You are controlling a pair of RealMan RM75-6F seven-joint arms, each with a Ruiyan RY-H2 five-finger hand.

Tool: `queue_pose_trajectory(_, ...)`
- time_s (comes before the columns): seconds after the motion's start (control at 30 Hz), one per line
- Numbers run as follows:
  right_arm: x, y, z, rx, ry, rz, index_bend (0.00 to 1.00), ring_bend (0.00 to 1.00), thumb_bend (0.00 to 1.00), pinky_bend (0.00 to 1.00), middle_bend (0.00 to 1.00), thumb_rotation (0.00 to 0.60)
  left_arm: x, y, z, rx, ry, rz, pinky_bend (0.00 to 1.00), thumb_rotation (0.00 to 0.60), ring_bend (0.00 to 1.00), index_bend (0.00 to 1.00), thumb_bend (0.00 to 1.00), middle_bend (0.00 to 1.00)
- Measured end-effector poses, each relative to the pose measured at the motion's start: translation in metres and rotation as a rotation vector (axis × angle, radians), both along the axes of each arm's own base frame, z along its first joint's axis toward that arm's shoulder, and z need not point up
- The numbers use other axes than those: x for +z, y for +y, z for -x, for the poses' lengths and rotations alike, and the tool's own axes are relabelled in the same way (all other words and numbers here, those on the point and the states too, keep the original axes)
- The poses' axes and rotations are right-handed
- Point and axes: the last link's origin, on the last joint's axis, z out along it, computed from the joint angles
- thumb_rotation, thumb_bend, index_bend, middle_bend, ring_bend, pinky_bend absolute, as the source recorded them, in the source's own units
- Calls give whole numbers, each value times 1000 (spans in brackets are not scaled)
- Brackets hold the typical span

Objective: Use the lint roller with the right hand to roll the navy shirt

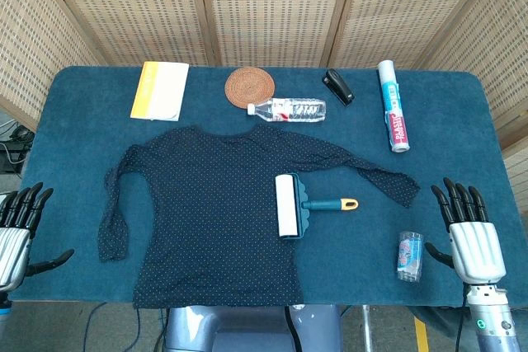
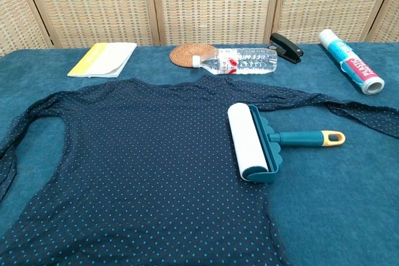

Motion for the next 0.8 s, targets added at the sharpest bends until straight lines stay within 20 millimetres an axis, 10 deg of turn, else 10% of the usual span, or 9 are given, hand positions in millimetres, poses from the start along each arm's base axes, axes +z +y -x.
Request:
queue_pose_trajectory(0.23,0,-1,3,-19,-7,-14,0,3,0,0,12,600,-3,1,-1,-3,7,4,0,600,0,0,0,0)
queue_pose_trajectory(0.33,-3,-7,2,-20,8,-33,0,333,0,17,341,600,-3,4,-1,0,9,3,0,600,0,0,0,0)
queue_pose_trajectory(0.43,-8,-22,-5,3,49,-54,0,793,0,492,739,600,-4,7,0,8,8,-1,0,600,0,0,0,0)
queue_pose_trajectory(0.53,-13,-39,-16,34,102,-70,0,968,0,934,913,600,-5,9,1,19,14,-1,0,600,0,0,0,0)
queue_pose_trajectory(0.8,-36,-81,-48,61,145,-188,76,1000,0,1000,1000,600,-9,15,5,54,23,6,0,600,0,0,0,0)
